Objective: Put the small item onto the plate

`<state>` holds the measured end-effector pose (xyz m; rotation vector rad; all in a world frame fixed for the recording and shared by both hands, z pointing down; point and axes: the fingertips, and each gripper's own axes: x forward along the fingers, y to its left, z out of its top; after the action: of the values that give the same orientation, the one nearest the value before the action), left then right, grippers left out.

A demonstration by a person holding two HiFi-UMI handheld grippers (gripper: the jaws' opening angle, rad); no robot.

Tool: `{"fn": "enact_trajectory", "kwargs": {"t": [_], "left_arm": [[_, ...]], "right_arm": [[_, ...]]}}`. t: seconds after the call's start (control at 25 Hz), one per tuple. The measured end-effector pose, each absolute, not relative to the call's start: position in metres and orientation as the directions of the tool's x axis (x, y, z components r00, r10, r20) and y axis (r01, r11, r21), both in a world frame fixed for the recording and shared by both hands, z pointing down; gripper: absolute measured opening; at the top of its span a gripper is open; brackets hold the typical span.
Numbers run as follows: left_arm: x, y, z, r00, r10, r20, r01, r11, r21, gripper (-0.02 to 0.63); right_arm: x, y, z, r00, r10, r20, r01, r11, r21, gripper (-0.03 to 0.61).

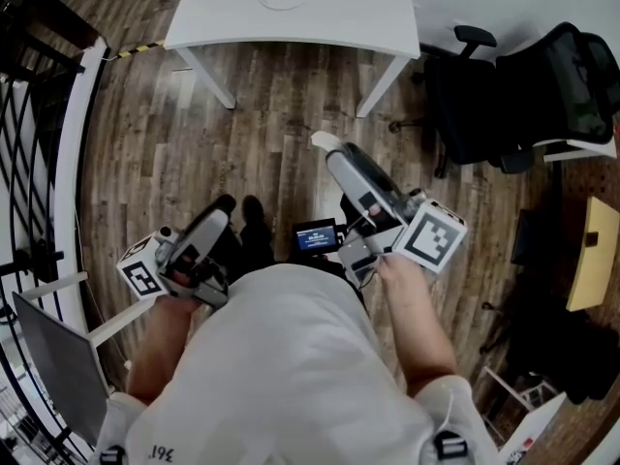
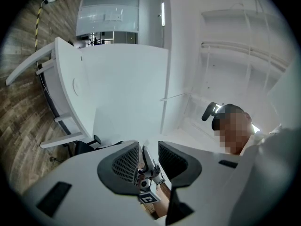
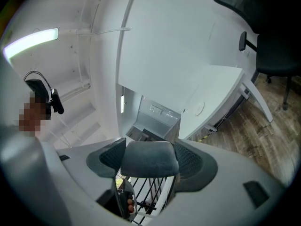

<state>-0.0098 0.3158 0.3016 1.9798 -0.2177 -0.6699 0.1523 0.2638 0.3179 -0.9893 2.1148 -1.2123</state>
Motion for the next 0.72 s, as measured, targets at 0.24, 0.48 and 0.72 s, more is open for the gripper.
{"fn": "enact_trajectory", "kwargs": {"t": [0.24, 0.48, 0.72], "left_arm": [[-0.027, 0.267, 0.307, 0.835, -0.395, -0.383, 0.168, -0.478, 0.862, 0.117], [-0.053, 0.182, 0.299, 0.849, -0.345, -0.399, 0.208, -0.475, 0.855, 0.117], [-0.09, 0.104, 0.296, 0.86, -0.318, -0.4, 0.227, -0.462, 0.857, 0.117]], "right_arm": [[0.134, 0.225, 0.322, -0.582, -0.812, -0.037, -0.382, 0.314, -0.869, 0.313], [0.107, 0.155, 0.322, -0.541, -0.841, 0.002, -0.42, 0.269, -0.867, 0.313], [0.07, 0.079, 0.318, -0.516, -0.856, 0.019, -0.443, 0.248, -0.862, 0.313]]}}
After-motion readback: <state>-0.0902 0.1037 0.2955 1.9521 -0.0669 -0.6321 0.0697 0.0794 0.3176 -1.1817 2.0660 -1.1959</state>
